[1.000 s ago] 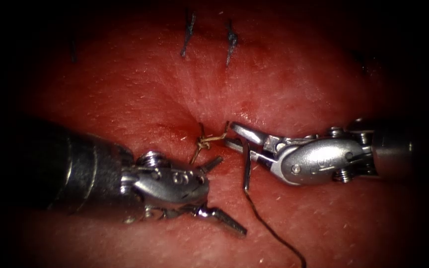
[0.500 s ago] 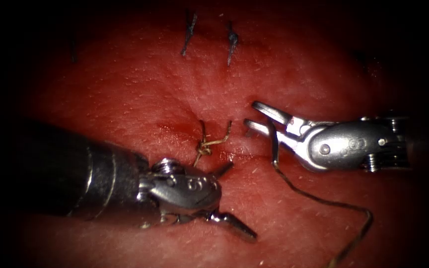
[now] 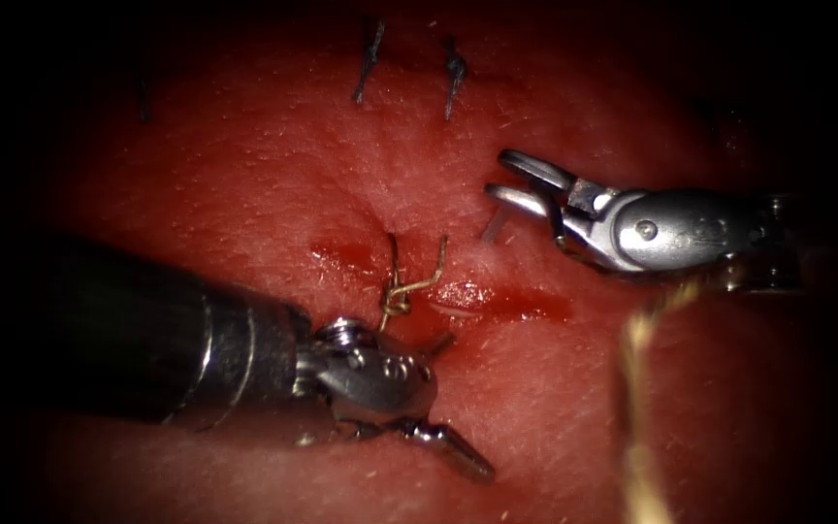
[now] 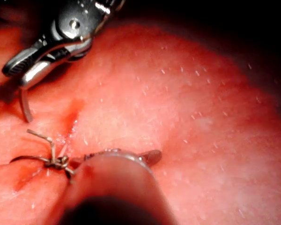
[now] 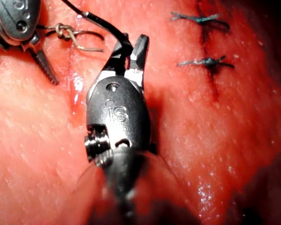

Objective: Wound Closure

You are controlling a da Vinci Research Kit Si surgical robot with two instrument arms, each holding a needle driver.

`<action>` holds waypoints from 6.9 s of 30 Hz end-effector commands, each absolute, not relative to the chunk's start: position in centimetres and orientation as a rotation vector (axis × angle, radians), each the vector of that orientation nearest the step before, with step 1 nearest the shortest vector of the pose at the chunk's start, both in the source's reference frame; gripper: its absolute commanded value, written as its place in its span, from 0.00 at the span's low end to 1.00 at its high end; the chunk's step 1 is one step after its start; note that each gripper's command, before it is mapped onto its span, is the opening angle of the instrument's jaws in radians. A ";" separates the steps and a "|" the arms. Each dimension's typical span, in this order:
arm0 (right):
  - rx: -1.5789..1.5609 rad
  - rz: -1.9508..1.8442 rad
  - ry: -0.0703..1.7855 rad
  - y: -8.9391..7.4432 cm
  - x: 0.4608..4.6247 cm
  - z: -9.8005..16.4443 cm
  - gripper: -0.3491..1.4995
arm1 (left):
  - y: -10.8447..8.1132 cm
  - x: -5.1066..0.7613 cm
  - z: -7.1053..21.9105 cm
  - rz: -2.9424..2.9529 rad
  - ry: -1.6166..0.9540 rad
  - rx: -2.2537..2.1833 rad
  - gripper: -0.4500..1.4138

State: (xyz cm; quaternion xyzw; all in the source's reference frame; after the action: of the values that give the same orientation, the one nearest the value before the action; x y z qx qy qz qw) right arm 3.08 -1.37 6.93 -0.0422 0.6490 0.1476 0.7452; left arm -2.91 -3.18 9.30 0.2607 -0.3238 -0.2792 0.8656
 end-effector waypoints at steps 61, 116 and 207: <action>0.848 1.128 0.984 -1.4 3.56 7.0 0.00 | -3.1 -2.80 9.3 -0.577 -0.679 0.545 0.76; 0.458 0.951 1.239 -1.0 3.34 7.0 0.00 | -3.1 -2.68 9.2 -0.568 -0.682 0.552 0.76; 0.597 0.864 1.399 -1.8 2.51 7.3 0.21 | -2.7 -3.11 7.9 -0.684 -1.166 0.988 0.00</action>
State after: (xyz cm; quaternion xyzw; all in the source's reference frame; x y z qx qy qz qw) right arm 2.44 -1.79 7.21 0.2604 0.6120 0.3775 0.6444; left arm -3.08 -2.68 7.77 0.4260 -0.5374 -0.2715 0.6753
